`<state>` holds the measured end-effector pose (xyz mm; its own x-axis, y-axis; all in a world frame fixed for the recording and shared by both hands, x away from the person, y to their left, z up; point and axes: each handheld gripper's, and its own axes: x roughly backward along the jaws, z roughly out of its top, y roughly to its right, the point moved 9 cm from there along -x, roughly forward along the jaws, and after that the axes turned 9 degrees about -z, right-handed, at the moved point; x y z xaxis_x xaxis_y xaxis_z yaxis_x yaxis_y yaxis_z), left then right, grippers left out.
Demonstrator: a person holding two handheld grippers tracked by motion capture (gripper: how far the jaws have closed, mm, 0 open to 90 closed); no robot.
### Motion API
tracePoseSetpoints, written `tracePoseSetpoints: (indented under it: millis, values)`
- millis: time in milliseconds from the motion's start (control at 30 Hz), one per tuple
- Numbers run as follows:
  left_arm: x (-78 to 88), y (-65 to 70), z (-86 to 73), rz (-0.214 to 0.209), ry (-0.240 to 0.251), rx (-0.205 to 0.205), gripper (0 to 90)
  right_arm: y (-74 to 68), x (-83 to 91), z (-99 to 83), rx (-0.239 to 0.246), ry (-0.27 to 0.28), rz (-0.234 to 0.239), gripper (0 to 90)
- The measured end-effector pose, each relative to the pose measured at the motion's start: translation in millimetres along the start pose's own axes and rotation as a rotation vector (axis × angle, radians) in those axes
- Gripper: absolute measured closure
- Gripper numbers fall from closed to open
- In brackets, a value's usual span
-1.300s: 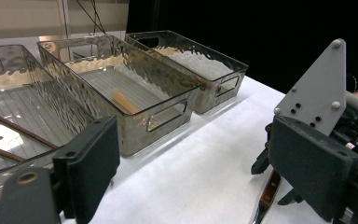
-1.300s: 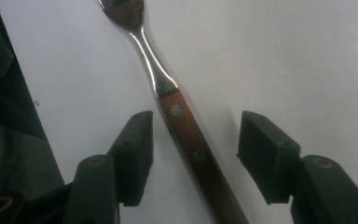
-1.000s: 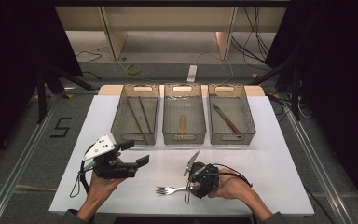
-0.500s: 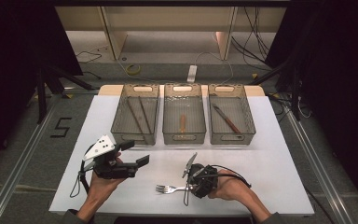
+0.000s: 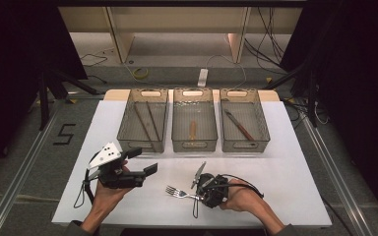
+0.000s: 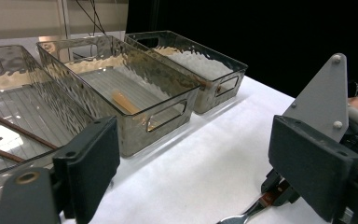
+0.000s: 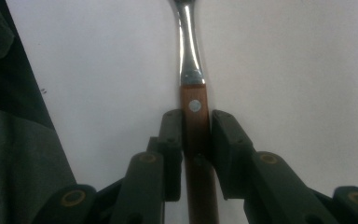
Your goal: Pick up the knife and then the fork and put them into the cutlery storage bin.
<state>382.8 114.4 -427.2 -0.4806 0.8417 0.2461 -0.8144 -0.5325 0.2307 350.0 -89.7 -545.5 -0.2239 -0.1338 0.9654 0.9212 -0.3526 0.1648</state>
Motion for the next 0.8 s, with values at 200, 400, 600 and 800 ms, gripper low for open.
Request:
tracePoseSetpoints:
  millis: [200, 400, 600, 800]
  values:
    - [-0.4, 0.1, -0.2, 0.0, -0.001, 0.001, 16.1, -1.2, 0.1, 0.6, 0.008, -0.003, -0.007, 76.9]
    - [-0.6, 0.1, -0.4, -0.001, -0.002, 0.003, 16.1, -1.4, 0.5, 0.7, 0.012, -0.003, -0.007, 77.3]
    - [-0.2, -0.2, 0.3, 0.0, 0.004, 0.004, 16.2, -2.2, 0.9, 1.2, 0.004, -0.003, -0.006, 77.4]
    - [0.0, -0.9, 0.4, 0.0, 0.006, 0.008, 16.1, -0.6, 1.2, 1.0, -0.001, 0.002, -0.011, 77.4]
